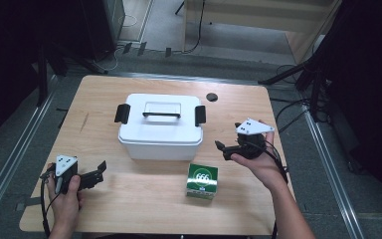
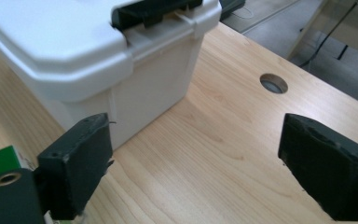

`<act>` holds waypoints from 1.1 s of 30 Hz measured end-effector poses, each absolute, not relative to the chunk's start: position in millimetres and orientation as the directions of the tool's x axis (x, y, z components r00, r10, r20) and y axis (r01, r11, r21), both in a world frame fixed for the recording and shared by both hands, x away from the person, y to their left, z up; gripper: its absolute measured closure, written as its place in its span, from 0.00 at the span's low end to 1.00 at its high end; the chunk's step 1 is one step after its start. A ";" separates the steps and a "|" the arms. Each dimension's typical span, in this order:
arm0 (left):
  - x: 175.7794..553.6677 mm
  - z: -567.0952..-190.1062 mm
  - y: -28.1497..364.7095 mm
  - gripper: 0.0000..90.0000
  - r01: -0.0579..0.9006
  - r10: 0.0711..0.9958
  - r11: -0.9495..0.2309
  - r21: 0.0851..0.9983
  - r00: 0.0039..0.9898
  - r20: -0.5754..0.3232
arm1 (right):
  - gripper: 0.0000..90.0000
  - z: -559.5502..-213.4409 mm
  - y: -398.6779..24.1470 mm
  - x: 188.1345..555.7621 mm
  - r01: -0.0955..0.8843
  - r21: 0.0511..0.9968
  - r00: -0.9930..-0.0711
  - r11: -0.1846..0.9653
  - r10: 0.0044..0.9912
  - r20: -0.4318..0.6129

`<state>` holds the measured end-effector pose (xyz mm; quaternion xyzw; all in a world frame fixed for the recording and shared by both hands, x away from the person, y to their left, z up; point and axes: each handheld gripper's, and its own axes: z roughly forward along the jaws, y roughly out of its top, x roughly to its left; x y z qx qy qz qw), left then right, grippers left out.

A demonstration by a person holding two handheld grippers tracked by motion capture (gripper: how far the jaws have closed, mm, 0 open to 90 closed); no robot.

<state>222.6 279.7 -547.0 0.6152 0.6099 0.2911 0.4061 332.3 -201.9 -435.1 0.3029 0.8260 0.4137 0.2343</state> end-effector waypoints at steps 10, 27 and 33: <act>224.8 -548.9 278.0 0.00 0.520 0.989 0.051 0.853 0.094 -0.117 | 0.18 -391.8 -178.4 354.4 0.260 0.806 -0.752 0.532 0.635 -0.177; 226.9 -549.9 276.4 0.00 0.531 0.987 0.037 0.847 0.112 -0.113 | 0.33 -368.0 -139.3 385.2 0.138 0.601 -0.924 0.787 0.321 -0.208; 227.3 -550.1 277.2 0.00 0.532 0.986 0.047 0.846 0.111 -0.125 | 0.47 -356.3 -131.5 397.8 0.128 0.526 -0.957 0.841 0.244 -0.157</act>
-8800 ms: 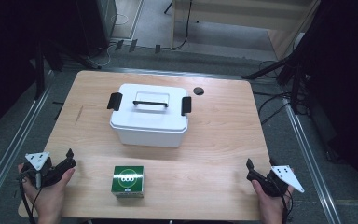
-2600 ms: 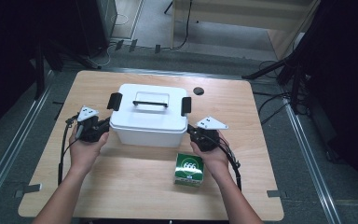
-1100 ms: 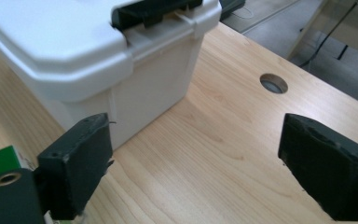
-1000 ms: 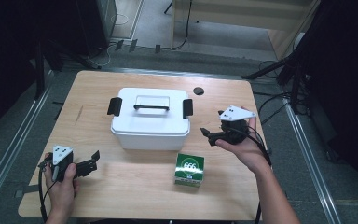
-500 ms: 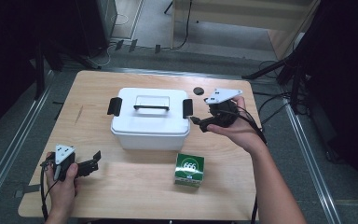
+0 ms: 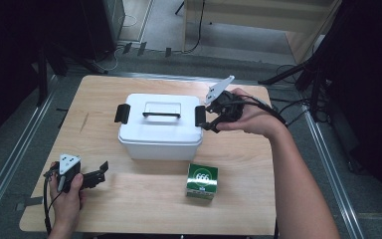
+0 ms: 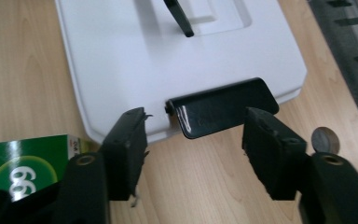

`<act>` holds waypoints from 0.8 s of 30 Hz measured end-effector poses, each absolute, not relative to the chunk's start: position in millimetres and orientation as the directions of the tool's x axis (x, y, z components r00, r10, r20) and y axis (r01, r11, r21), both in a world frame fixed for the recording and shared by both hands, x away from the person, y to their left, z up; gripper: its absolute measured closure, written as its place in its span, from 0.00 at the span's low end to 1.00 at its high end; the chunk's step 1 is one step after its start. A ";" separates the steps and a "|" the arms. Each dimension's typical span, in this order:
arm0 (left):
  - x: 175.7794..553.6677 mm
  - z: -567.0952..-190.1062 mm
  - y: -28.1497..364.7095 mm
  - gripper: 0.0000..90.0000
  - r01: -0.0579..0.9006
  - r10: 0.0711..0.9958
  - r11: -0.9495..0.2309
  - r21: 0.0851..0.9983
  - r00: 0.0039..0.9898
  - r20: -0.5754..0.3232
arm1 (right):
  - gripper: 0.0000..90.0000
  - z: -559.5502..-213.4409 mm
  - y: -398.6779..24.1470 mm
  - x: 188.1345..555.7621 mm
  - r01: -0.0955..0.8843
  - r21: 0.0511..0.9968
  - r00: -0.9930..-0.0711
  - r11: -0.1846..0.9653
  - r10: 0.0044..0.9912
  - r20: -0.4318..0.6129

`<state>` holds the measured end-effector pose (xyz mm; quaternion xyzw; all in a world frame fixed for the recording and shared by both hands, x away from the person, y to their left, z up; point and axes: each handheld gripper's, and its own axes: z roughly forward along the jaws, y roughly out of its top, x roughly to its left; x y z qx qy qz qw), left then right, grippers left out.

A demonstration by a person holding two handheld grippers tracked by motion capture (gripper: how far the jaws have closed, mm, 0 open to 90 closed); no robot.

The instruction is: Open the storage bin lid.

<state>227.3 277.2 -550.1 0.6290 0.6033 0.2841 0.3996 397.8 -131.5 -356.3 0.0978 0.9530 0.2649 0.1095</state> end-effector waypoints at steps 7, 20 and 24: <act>227.8 -550.4 276.3 0.00 0.533 0.987 0.037 0.845 0.113 -0.115 | 0.55 -352.2 -117.6 400.9 0.068 0.467 -0.973 0.881 0.163 -0.165; 227.9 -550.4 278.1 0.00 0.537 0.985 0.048 0.842 0.113 -0.129 | 0.66 -337.7 -76.8 407.1 0.025 0.410 -0.974 0.912 0.114 -0.194; 228.1 -550.6 278.1 0.00 0.539 0.985 0.049 0.841 0.113 -0.130 | 0.69 -338.6 -63.8 403.8 0.003 0.377 -0.970 0.926 0.094 -0.224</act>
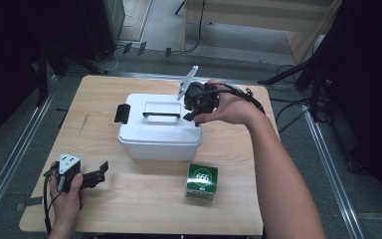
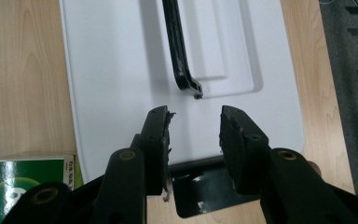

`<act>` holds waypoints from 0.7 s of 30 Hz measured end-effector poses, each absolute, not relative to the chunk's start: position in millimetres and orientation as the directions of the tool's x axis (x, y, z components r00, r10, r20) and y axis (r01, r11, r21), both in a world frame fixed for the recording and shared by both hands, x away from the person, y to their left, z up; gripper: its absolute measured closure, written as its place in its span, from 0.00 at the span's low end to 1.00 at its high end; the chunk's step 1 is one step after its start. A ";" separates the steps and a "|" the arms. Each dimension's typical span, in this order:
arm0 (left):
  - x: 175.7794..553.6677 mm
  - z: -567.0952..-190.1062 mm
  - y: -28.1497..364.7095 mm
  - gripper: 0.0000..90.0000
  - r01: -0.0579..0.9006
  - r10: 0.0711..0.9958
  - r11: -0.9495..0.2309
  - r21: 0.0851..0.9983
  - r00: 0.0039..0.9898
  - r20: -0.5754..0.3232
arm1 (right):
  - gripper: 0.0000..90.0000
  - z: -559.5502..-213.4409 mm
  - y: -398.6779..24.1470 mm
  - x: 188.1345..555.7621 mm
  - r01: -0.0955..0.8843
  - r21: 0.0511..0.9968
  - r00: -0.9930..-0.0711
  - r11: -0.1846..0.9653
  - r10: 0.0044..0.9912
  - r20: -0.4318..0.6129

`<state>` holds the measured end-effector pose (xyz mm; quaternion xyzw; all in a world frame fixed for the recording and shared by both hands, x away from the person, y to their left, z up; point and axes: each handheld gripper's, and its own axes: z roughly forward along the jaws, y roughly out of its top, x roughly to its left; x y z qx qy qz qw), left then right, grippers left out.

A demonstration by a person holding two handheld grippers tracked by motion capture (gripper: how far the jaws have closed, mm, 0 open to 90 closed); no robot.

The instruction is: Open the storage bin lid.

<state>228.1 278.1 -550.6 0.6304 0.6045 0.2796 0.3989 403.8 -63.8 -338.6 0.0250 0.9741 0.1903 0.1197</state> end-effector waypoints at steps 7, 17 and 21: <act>228.3 -550.8 278.5 0.00 0.542 0.985 0.053 0.838 0.111 -0.134 | 0.74 -339.9 -49.6 402.9 -0.021 0.368 -0.968 0.930 0.073 -0.241; 228.3 -550.8 277.4 0.00 0.539 0.984 0.047 0.841 0.118 -0.131 | 0.76 -340.3 -27.6 400.8 -0.081 0.351 -0.969 0.933 0.010 -0.249; 228.1 -550.5 277.4 0.00 0.538 0.985 0.045 0.842 0.119 -0.128 | 0.76 -342.1 -19.7 400.7 -0.102 0.337 -0.966 0.936 -0.013 -0.258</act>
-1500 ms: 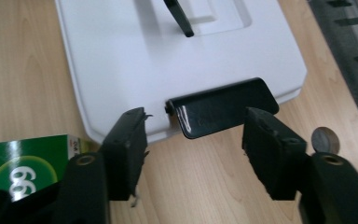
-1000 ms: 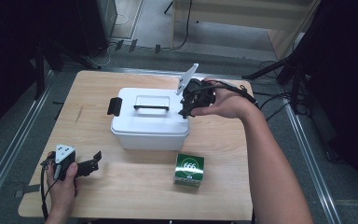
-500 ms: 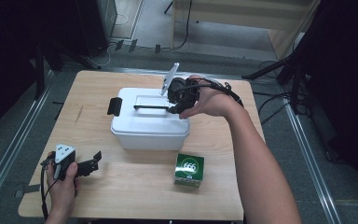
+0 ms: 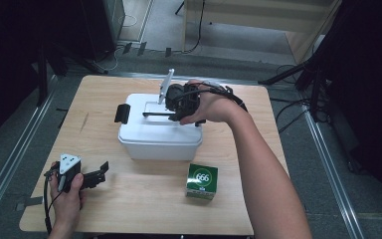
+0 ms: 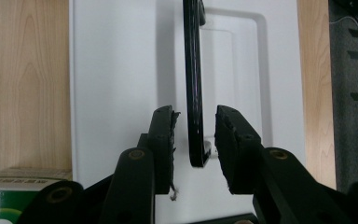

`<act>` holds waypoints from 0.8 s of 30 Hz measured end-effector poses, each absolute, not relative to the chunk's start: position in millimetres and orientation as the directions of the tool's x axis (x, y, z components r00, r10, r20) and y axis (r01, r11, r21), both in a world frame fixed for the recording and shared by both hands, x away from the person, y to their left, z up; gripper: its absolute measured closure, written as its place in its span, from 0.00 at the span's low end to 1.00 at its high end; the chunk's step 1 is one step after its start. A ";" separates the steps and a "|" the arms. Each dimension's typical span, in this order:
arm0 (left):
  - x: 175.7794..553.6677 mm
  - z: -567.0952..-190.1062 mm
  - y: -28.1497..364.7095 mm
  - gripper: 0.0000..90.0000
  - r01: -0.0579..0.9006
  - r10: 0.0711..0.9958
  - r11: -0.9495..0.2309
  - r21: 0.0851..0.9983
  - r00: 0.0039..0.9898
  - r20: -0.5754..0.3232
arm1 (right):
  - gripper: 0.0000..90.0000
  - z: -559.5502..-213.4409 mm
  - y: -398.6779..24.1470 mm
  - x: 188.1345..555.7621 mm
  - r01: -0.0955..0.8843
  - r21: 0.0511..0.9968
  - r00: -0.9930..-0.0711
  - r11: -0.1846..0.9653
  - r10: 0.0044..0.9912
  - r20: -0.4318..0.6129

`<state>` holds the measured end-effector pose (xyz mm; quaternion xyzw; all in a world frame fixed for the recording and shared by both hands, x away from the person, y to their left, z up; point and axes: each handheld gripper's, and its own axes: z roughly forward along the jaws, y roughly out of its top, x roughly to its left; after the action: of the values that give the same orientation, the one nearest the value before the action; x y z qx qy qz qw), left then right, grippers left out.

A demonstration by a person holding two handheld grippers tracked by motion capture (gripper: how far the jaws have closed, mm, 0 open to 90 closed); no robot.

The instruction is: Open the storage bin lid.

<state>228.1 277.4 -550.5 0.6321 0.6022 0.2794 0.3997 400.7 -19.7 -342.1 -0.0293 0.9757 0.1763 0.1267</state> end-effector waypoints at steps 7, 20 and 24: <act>226.5 -550.1 271.7 0.00 0.510 0.992 0.000 0.860 0.107 -0.063 | 0.81 -345.2 -3.2 400.7 -0.115 0.336 -0.963 0.935 -0.021 -0.270; 226.6 -550.2 268.5 0.00 0.465 0.993 -0.044 0.884 0.114 -0.011 | 0.89 -352.0 13.3 401.1 -0.138 0.314 -0.959 0.939 -0.048 -0.278; 228.0 -550.2 270.1 0.00 0.481 0.993 -0.033 0.876 0.116 -0.026 | 0.93 -351.6 15.3 401.8 -0.146 0.312 -0.955 0.939 -0.051 -0.294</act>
<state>228.0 270.1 -550.2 0.6385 0.5769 0.3302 0.3879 401.8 15.3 -351.6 -0.0503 0.9743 0.1676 0.1420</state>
